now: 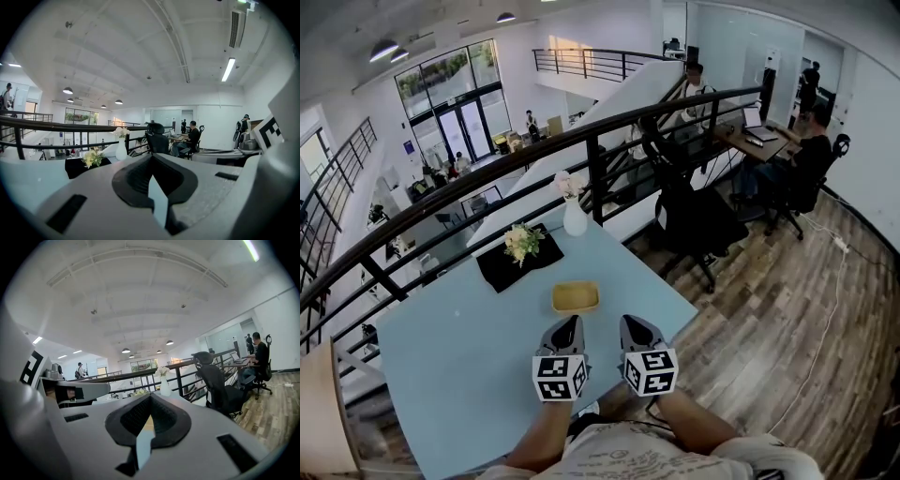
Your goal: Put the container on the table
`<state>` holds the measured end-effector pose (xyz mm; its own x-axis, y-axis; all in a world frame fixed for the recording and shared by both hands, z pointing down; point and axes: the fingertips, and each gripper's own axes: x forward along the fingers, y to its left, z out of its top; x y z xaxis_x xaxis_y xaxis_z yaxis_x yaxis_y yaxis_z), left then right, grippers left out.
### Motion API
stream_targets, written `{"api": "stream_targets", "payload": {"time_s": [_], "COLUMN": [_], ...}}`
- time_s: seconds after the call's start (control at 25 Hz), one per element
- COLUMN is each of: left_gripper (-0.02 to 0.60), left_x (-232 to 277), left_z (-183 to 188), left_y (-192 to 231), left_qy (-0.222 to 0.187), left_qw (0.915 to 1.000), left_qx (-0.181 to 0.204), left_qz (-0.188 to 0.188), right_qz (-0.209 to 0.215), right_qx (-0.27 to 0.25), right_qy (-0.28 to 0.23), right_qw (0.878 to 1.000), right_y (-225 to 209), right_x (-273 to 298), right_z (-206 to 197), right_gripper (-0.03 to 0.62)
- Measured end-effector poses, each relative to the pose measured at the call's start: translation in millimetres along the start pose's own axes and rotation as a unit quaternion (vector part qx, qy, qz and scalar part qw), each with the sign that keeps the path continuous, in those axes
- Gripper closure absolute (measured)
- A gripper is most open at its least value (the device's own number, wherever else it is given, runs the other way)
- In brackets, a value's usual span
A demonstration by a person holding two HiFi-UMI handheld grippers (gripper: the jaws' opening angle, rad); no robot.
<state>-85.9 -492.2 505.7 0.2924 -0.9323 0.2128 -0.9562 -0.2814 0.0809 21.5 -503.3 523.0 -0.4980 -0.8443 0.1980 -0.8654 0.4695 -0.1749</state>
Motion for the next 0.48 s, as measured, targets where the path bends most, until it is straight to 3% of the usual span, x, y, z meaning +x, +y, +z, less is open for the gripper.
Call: {"api": "stream_targets", "payload": {"time_s": [0.48], "left_gripper": [0.577], "left_x": [-2.7], "left_z": [-3.4], "left_y": [5.4], "left_qy": [0.006], "left_qw": [1.0000], "left_qx": [0.003], "left_qz": [0.001], "right_qz": [-0.001], "right_qx": [0.009], "right_qy": [0.005], "right_qw": [1.000], "right_y": [1.2], "right_x": [2.0], "right_z": [-2.8], "right_gripper": [0.592]}}
